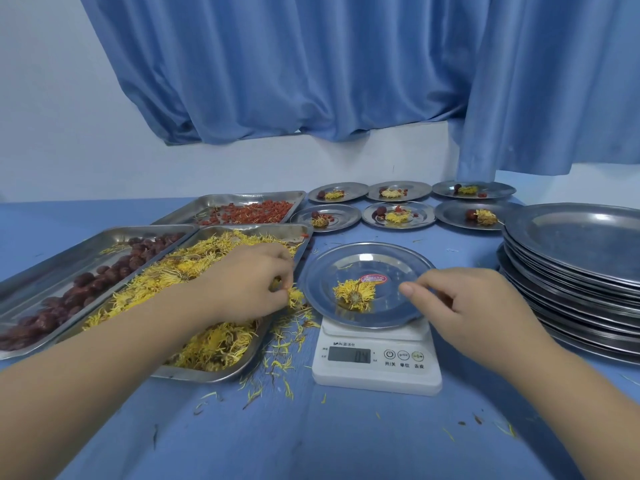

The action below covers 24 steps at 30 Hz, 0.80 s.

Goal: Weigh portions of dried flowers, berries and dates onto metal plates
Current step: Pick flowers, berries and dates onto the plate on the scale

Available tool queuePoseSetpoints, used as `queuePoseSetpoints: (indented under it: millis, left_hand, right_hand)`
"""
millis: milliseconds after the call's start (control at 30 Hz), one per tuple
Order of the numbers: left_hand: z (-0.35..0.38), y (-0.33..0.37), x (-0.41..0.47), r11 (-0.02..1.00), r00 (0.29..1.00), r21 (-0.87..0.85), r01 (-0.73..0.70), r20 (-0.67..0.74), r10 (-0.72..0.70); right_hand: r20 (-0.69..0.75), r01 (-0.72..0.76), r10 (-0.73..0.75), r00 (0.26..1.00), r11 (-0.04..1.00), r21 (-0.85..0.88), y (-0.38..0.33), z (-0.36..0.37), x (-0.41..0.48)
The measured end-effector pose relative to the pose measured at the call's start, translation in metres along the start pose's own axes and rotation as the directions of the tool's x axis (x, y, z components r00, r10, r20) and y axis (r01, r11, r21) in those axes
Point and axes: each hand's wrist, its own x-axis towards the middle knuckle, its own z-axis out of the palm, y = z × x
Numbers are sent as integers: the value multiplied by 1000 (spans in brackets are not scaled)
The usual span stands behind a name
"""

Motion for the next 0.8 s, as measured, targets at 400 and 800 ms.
queuePoseSetpoints:
  millis: [400, 800]
  left_hand:
    - [-40, -71, -33, 944, 950, -104, 313, 9, -313]
    - [-71, -160, -78, 760, 809, -441, 477, -116, -576]
  right_hand:
    - [-157, 188, -187, 970, 982, -11, -18, 13, -7]
    - [-172, 416, -425, 889, 905, -86, -103, 49, 19]
